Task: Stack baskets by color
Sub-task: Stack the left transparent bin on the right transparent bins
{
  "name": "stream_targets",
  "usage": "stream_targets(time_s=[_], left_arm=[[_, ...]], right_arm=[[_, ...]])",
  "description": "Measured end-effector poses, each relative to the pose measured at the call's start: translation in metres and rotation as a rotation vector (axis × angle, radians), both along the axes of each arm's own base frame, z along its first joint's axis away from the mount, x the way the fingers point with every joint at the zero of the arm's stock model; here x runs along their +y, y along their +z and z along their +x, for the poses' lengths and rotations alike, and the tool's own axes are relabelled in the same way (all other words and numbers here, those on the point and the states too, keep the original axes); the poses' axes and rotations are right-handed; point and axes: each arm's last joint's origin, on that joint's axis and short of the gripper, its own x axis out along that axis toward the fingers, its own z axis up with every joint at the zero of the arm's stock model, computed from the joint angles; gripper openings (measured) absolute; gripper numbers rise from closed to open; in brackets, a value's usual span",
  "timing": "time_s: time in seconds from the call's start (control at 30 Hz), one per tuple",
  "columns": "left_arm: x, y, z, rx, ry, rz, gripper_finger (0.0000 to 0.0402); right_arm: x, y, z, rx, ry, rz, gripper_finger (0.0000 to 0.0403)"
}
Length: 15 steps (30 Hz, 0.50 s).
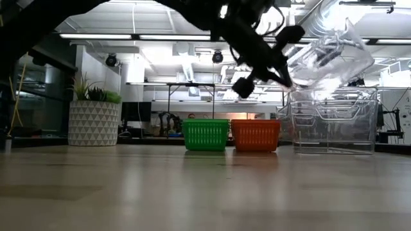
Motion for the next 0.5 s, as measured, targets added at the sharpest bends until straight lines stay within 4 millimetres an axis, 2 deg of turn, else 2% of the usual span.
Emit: stream_targets(time_s=[0.1,0.2,0.37,0.5], left_arm=[[0.001,0.019,0.0,0.04,-0.036,0.059,0.0],[0.001,0.028,-0.001,0.097,-0.062,0.11,0.0],[0.001,0.026,-0.008,0.233,-0.045,0.134,0.0],[-0.003,0.023,-0.01,0.277,-0.028,0.114,0.0]], right_arm=[[0.0,0.0,0.0,0.005,-0.001,0.0,0.0213],[0.0,-0.001,0.0,0.007,-0.002,0.0,0.0213],[0.0,-0.001,0.0,0.007,-0.004,0.001,0.0213],[0.0,-0.001,0.0,0.008,-0.005,0.0,0.0213]])
